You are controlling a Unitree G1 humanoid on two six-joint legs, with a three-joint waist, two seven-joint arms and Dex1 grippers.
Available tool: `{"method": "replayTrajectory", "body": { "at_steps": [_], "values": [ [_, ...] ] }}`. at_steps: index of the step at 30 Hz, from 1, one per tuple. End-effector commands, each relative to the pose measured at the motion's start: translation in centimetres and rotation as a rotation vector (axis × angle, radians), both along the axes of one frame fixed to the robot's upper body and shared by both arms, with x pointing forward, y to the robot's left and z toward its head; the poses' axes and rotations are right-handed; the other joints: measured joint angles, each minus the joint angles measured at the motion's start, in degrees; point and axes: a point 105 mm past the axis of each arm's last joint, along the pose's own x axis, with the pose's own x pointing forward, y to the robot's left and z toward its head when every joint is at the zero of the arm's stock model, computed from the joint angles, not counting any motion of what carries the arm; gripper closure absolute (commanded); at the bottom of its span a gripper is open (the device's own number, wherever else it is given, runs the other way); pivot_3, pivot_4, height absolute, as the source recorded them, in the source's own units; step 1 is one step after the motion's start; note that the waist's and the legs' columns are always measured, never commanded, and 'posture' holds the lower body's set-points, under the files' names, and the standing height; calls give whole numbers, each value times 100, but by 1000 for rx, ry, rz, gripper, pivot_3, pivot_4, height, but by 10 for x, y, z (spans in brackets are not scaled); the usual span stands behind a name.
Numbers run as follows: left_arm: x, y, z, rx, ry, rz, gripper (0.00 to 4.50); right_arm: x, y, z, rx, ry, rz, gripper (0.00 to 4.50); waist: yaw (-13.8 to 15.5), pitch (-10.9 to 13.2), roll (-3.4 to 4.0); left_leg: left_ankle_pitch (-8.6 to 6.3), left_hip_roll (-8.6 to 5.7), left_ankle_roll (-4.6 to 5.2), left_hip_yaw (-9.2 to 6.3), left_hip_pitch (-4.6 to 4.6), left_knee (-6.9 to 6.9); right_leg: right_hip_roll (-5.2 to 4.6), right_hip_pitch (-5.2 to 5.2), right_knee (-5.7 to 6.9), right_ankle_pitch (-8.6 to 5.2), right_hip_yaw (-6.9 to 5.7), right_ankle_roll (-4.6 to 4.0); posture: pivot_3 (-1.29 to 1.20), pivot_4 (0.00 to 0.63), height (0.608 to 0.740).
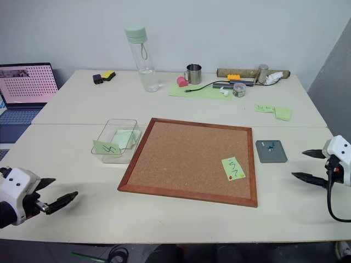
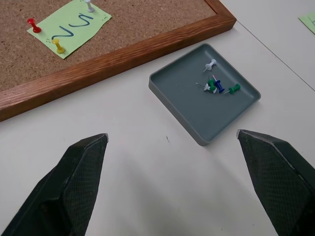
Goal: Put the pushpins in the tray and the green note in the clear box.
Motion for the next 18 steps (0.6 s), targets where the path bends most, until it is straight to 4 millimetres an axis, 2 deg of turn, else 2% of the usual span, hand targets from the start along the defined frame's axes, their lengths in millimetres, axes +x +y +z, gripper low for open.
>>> {"method": "replayTrajectory", "body": {
  "at_steps": [1, 9, 18],
  "values": [
    [-2, 1, 14, 20, -26, -23, 0, 2, -3, 15, -16, -54, 1, 73, 0, 0, 0, 0, 0, 0, 0, 0, 0, 0, 0, 0, 0, 1, 0, 0, 150, 740],
    [-1, 6, 13, 32, -30, 7, 0, 4, 0, 15, -12, -59, 7, 73, 0, 0, 0, 0, 0, 0, 0, 0, 0, 0, 0, 0, 0, 1, 0, 0, 150, 740],
    [-7, 2, 8, -23, -15, -6, 0, 7, 4, 14, -7, -73, 14, 73, 0, 0, 1, 0, 0, 0, 0, 0, 0, 0, 0, 0, 0, 1, 0, 0, 150, 740]
  ]
}}
